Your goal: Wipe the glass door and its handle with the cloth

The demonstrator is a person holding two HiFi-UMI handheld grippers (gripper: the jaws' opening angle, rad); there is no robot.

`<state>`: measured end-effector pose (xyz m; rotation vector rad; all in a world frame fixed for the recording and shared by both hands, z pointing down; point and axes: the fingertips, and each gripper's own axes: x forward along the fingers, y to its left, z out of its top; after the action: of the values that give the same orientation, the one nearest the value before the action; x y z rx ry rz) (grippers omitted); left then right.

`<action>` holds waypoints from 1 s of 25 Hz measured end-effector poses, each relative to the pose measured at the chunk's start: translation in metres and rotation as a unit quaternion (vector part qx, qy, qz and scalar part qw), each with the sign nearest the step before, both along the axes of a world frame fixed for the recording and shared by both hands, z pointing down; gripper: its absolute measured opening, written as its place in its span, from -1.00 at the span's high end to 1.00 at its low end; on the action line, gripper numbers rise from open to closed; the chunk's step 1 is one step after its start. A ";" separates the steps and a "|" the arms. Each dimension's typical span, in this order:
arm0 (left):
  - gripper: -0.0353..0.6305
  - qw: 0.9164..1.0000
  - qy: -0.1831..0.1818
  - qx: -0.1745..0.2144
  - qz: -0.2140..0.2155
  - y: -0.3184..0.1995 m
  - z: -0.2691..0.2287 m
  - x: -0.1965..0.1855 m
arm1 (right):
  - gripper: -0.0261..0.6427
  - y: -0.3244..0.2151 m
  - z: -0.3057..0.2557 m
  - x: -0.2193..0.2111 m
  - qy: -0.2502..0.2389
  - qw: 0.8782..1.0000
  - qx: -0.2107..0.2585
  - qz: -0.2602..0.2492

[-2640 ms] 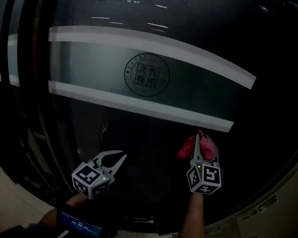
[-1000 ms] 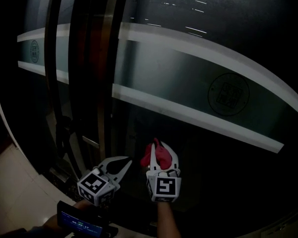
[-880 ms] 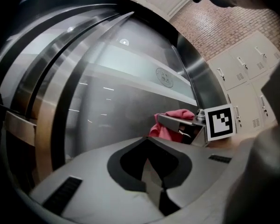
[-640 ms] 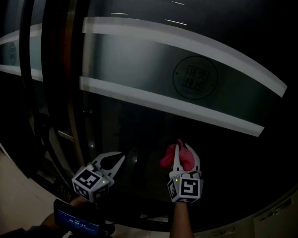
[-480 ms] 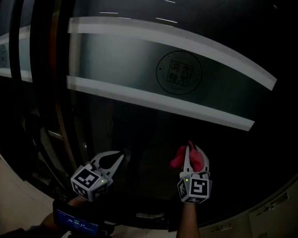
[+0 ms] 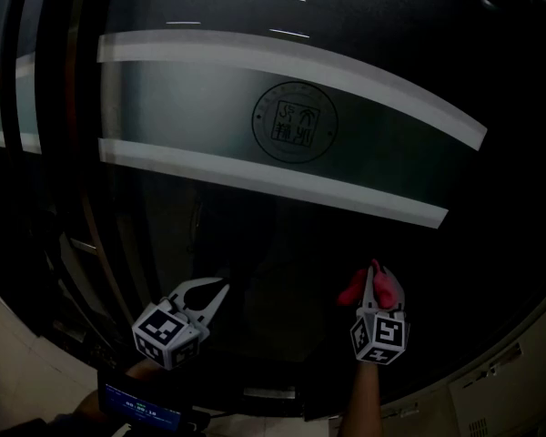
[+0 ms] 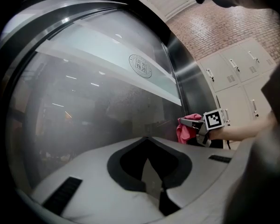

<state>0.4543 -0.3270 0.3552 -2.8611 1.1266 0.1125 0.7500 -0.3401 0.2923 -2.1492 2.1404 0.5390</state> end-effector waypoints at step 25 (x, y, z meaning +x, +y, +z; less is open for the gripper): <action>0.85 0.992 -0.005 -0.002 -0.128 -0.007 0.009 -0.178 | 0.76 -0.038 0.045 -0.438 -0.008 0.949 -0.008 -0.316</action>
<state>0.2766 -0.3345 0.3642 -2.6871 1.4778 0.0812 0.3116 -0.3784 0.3375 -1.3243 2.6268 0.4337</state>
